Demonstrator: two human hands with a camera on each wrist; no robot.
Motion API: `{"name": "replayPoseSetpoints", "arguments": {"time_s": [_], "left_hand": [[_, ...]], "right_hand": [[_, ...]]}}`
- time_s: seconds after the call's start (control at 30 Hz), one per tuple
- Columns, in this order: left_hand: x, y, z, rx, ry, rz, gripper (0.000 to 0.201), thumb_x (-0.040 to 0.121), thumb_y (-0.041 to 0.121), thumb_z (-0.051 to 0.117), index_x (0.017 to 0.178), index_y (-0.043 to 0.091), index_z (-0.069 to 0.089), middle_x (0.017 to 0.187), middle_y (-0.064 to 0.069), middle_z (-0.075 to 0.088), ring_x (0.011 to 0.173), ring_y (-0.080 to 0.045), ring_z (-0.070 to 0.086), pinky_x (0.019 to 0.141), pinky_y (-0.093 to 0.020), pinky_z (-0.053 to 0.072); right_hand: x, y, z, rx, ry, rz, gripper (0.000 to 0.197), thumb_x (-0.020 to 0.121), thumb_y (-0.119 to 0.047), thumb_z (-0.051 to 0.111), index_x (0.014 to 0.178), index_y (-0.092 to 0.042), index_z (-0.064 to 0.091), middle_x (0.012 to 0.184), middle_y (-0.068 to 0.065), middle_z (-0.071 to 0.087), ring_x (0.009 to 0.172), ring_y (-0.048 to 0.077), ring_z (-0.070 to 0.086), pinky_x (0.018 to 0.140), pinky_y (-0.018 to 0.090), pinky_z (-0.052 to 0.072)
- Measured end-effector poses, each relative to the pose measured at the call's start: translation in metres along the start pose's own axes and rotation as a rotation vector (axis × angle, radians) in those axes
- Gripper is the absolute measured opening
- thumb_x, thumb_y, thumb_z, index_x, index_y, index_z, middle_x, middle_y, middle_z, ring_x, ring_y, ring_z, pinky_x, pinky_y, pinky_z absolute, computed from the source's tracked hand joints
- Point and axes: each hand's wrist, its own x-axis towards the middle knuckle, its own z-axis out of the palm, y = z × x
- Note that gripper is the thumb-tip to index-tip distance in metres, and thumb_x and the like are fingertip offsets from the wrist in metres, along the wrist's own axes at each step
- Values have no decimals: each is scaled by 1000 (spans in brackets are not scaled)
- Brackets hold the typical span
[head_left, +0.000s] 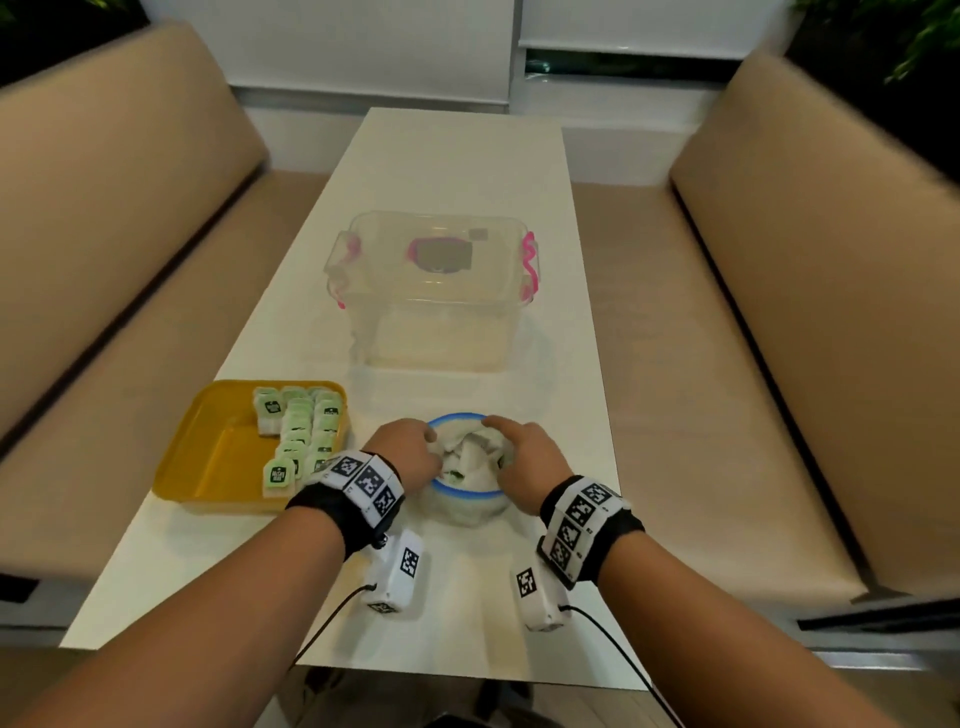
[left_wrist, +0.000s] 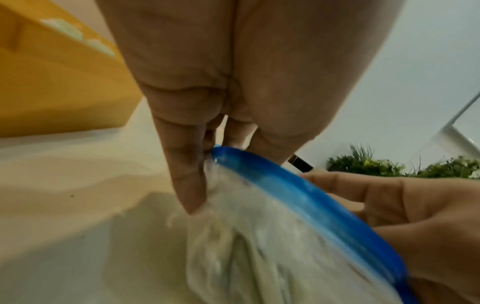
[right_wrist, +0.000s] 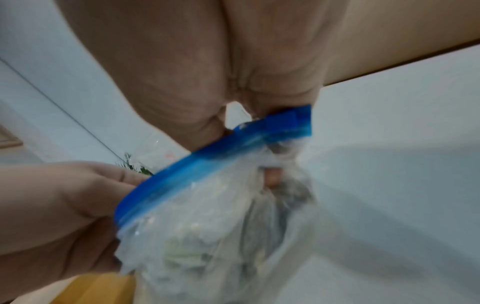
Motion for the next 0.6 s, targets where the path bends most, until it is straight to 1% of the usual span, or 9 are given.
{"name": "replayPoseSetpoints", "arguments": {"time_s": [0.07, 0.13, 0.2, 0.3, 0.37, 0.43, 0.5, 0.53, 0.6], "left_hand": [[-6, -3, 2, 29, -5, -22, 52, 88, 33, 65, 136, 19, 53, 136, -7, 56, 120, -24, 55, 97, -32, 47], [-10, -4, 6, 98, -30, -32, 55, 86, 40, 69, 135, 21, 54, 134, -5, 58, 120, -23, 56, 96, -31, 46], [-15, -4, 13, 178, -59, -33, 56, 83, 45, 71, 133, 24, 56, 132, -4, 58, 118, -22, 57, 96, -31, 47], [-19, -4, 22, 242, -30, -31, 55, 78, 50, 74, 126, 28, 58, 127, -7, 52, 109, -25, 59, 91, -33, 50], [-23, 0, 23, 269, 14, -37, 48, 77, 47, 76, 118, 28, 60, 121, -7, 47, 104, -26, 59, 88, -34, 51], [-24, 6, 23, 284, 73, 22, 35, 79, 37, 77, 107, 24, 63, 114, -6, 48, 101, -27, 59, 85, -35, 51], [-27, 14, 24, 287, 135, 113, 13, 83, 25, 69, 96, 23, 67, 103, -2, 53, 97, -26, 60, 80, -33, 50], [-28, 19, 25, 276, 150, 152, 8, 86, 23, 64, 93, 24, 68, 98, 1, 54, 95, -25, 60, 76, -31, 48], [-28, 28, 29, 248, 146, 197, 14, 91, 26, 56, 95, 23, 70, 94, 3, 58, 94, -22, 61, 74, -30, 46]], "right_hand": [[0, 8, -1, 101, 106, -60, 57, 85, 8, 46, 129, -24, 61, 123, 8, 49, 113, 23, 53, 91, 18, 38], [0, 19, 3, 137, 139, -80, 53, 83, 12, 46, 119, -20, 68, 120, 4, 50, 111, 19, 52, 90, 14, 36], [-3, 27, 9, 61, 111, -60, 53, 83, 11, 47, 123, -17, 66, 119, 3, 49, 109, 20, 53, 89, 14, 36], [-8, 31, 18, -35, 93, -16, 59, 84, 7, 43, 136, -20, 55, 120, 4, 45, 105, 22, 52, 91, 22, 42], [-11, 30, 18, -44, 81, -17, 62, 85, 5, 40, 141, -20, 49, 122, 5, 43, 106, 23, 52, 93, 25, 44], [-11, 29, 13, -36, 49, -29, 58, 88, 2, 43, 142, -19, 47, 124, 8, 45, 108, 26, 52, 93, 23, 41], [-11, 30, 6, -24, 37, -42, 49, 91, -4, 46, 138, -17, 51, 123, 12, 50, 110, 29, 53, 90, 22, 37], [-11, 31, 4, -18, 38, -45, 46, 92, -6, 47, 137, -16, 52, 122, 13, 52, 111, 30, 54, 90, 23, 38], [-12, 34, 3, 1, 37, -34, 48, 93, -9, 48, 140, -17, 49, 124, 14, 54, 115, 30, 54, 94, 27, 39]]}}
